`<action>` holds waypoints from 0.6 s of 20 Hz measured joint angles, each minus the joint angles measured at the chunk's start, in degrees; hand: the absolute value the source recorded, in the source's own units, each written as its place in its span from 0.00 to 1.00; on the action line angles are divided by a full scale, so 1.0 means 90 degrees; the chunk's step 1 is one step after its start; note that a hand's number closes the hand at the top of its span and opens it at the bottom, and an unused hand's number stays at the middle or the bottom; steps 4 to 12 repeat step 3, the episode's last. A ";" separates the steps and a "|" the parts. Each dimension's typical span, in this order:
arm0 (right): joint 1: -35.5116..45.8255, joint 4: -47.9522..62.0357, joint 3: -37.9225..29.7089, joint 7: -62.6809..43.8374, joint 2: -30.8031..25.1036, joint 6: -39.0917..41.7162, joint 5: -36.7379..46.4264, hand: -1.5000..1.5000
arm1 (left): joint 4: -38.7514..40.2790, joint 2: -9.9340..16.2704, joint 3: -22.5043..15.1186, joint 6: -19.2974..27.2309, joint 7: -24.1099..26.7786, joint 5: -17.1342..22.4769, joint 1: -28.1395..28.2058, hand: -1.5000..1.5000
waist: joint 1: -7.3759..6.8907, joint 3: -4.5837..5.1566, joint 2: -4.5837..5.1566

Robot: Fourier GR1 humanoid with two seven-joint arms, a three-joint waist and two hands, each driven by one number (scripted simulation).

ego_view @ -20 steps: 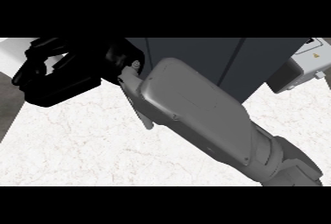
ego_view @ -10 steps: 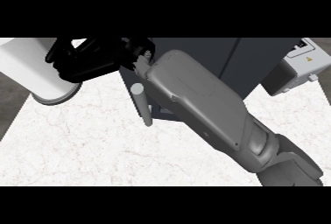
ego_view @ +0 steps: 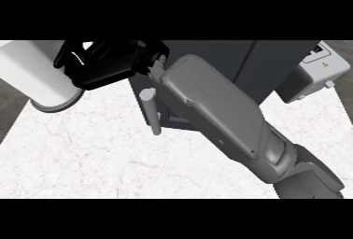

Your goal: Pick up the wine, place it into the cabinet and close the cabinet

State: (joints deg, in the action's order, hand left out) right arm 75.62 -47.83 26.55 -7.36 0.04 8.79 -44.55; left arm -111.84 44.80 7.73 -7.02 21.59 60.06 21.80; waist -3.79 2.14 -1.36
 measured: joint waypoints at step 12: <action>0.0021 0.0028 0.0044 0.0126 0.0001 0.0074 -0.0055 1.00 | -0.0111 -0.0034 -0.0123 0.0033 -0.0079 0.0050 -0.0072 0.00 | 0.0045 0.0028 0.0006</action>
